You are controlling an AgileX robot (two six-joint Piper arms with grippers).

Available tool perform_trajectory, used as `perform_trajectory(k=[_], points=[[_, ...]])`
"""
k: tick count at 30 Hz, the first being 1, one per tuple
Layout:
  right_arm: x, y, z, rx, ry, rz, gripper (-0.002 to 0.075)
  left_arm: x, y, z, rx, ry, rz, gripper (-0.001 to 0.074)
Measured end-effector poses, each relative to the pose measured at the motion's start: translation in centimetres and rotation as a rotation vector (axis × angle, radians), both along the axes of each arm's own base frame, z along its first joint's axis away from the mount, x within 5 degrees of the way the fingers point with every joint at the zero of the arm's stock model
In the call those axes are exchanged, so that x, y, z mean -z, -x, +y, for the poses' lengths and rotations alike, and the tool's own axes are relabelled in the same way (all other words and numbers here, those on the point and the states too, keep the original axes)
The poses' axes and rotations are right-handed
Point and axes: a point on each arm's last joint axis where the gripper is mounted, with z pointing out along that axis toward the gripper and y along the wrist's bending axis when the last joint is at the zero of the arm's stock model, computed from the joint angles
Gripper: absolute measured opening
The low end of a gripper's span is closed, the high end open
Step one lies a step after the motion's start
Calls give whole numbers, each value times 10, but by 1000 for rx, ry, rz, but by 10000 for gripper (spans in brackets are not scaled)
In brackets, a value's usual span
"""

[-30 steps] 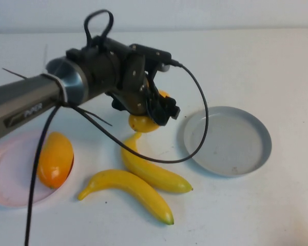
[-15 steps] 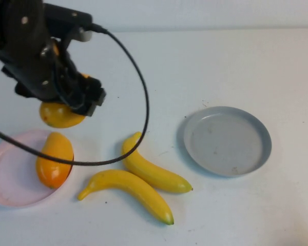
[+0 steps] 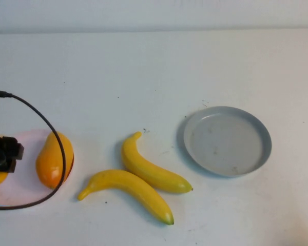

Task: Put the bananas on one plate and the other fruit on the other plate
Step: Put one type of fruit in the left plate

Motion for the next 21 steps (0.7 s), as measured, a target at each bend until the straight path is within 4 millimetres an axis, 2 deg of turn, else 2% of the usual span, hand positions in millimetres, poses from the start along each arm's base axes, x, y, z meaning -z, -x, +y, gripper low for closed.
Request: perform_trajectory(k=[4,12,16,21], points=[[0,0,0,0,0,0,-18,21,-4,0,25,6,-42,554],[0,0,0,0,0,0,-18,44,-18,0,97,-15,-17,564],[0,0,0,0,0,0,-18,46,-20,0,113,-18,-23,654],[0,0,0,0,0,0,-18,42,-19,0,94,-11,-41,668]])
